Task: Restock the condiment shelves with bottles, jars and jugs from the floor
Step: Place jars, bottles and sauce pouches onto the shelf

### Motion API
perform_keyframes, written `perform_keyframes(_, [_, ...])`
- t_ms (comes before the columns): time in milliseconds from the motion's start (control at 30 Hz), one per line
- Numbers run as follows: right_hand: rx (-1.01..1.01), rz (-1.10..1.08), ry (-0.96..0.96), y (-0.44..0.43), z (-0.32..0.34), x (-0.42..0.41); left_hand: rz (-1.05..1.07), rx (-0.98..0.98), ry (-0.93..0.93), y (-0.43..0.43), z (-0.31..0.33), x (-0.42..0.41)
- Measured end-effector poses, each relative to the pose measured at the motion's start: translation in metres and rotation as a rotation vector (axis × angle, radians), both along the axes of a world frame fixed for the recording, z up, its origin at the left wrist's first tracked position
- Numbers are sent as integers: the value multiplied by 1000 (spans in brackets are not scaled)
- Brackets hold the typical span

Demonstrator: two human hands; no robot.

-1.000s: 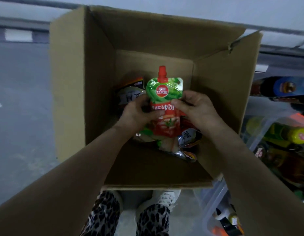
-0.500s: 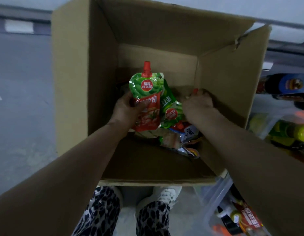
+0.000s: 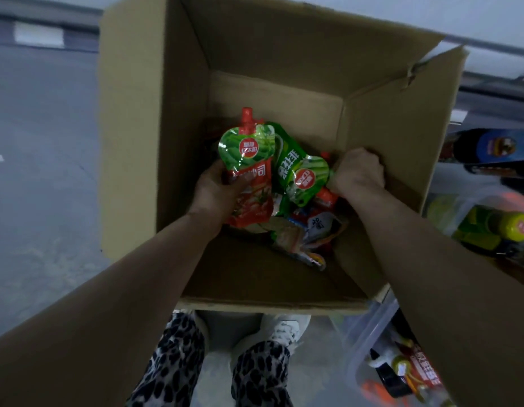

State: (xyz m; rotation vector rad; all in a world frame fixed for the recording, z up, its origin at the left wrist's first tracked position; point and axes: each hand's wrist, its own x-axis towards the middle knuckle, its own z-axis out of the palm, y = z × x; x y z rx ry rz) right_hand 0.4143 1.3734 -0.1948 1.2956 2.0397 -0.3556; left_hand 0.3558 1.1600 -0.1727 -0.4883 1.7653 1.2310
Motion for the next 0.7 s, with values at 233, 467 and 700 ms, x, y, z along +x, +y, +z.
perform_keyframes(233, [-116, -269, 594, -12, 108, 21, 40, 40, 24, -1, 54, 2])
perform_keyframes(467, [-311, -465, 760, -47, 171, -20, -2, 222, 0, 29, 111, 13])
perform_keyframes(700, [-388, -538, 714, -98, 166, -33, -132, 223, 105, 20, 112, 36])
